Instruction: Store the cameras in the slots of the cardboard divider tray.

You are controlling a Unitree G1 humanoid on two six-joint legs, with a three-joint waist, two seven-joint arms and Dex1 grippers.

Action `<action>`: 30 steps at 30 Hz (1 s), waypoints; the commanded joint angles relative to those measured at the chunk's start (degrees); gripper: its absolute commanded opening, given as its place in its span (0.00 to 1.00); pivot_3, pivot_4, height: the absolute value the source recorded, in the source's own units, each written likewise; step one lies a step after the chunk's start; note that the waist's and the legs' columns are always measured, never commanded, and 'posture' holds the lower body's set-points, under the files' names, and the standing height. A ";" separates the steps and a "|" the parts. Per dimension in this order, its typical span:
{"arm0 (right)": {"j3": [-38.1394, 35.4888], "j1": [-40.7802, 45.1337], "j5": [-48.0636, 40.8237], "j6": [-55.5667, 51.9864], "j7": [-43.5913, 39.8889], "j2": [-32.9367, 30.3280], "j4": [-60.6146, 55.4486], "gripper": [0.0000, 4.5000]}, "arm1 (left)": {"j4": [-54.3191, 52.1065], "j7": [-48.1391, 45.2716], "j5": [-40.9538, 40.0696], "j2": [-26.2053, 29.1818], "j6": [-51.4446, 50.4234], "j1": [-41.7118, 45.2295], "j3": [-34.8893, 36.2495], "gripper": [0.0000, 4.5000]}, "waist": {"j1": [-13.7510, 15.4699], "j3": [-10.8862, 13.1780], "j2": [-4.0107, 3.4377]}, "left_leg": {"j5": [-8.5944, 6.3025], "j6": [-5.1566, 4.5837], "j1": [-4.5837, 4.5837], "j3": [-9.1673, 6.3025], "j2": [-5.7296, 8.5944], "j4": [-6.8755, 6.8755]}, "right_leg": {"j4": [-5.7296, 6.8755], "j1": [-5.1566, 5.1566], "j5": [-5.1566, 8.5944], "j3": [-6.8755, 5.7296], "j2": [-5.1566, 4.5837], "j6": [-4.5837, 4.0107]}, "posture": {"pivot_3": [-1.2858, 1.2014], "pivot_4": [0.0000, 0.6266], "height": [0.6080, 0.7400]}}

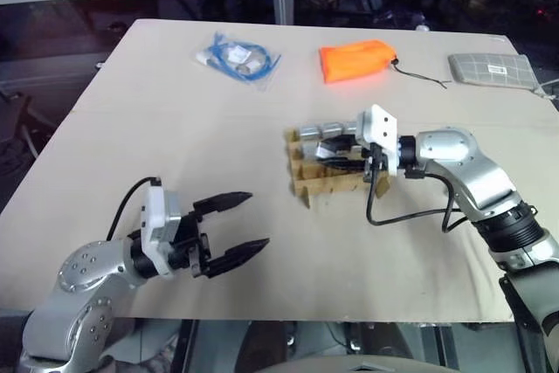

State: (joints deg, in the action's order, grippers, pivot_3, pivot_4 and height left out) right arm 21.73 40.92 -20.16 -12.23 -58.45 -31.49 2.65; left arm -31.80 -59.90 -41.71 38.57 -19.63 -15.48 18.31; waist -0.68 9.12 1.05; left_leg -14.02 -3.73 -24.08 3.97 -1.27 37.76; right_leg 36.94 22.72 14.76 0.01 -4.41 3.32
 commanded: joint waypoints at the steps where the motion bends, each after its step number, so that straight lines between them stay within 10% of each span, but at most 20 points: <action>1: -0.79 1.79 2.36 3.29 -3.33 1.70 2.60 0.17 | -3.66 2.47 -1.08 -1.08 1.17 -2.34 2.89 1.00 | -0.06 0.00 -0.01 | 0.00 0.01 0.00 0.00 0.01 0.00 | 0.00 0.00 0.00 0.01 -0.03 0.00 | 0.52 0.24 1.00; 27: -0.48 6.11 12.55 9.35 -13.33 6.69 18.03 0.17 | 0.96 -0.61 0.73 -3.66 9.17 -8.13 3.27 1.00 | -0.44 0.01 -0.05 | -0.16 0.35 0.11 -0.05 0.10 -0.36 | -0.12 0.02 0.11 0.00 -0.26 -0.25 | 0.52 0.24 1.00; 30: -0.68 6.40 13.48 10.38 -13.42 6.95 18.64 0.46 | 0.64 -0.36 0.81 -3.75 9.07 -8.04 3.05 1.00 | -0.45 0.00 -0.04 | -0.20 0.42 0.12 -0.05 0.10 -0.36 | -0.12 0.02 0.11 -0.01 -0.26 -0.25 | 0.52 0.24 1.00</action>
State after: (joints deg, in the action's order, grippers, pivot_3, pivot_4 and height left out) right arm 21.64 46.63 -7.12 -3.19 -71.25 -24.44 21.54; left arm -30.21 -60.17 -40.69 34.96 -11.47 -23.31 21.66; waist -1.13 9.12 1.01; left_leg -14.23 -3.31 -23.96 3.90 -1.16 37.40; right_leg 36.82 22.74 14.87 0.00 -4.68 3.07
